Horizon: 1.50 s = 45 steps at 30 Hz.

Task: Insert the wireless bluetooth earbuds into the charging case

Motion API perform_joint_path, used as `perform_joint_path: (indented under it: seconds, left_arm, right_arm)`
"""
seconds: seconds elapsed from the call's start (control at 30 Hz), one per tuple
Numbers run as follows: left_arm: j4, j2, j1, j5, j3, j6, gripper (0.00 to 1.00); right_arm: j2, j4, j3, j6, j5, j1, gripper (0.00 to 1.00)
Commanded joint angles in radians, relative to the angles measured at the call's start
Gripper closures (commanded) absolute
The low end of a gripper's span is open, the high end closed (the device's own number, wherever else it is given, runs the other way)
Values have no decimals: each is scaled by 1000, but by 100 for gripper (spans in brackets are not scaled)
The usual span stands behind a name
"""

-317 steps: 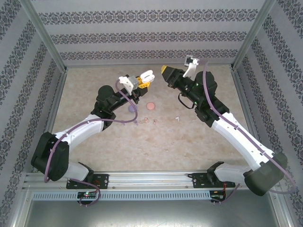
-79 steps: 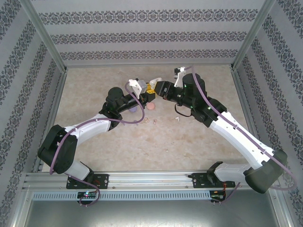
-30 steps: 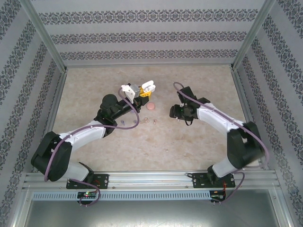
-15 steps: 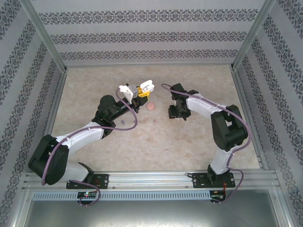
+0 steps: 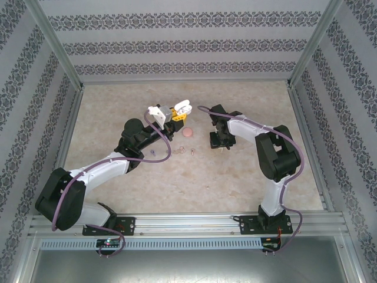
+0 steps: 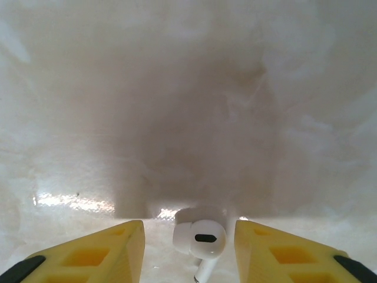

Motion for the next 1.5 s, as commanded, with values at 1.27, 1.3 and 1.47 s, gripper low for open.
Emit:
perform_joint_path:
  seconds: [1.27, 1.3, 1.47]
  left_arm:
    - [30, 0, 12, 17, 21, 7, 100]
    - [29, 0, 12, 17, 22, 6, 100]
    - [29, 1, 11, 18, 26, 7, 100]
  right_arm:
    - [37, -15, 6, -24, 25, -19, 72]
    - [34, -11, 2, -25, 25, -19, 72]
    - [-15, 25, -28, -30, 25, -16, 73]
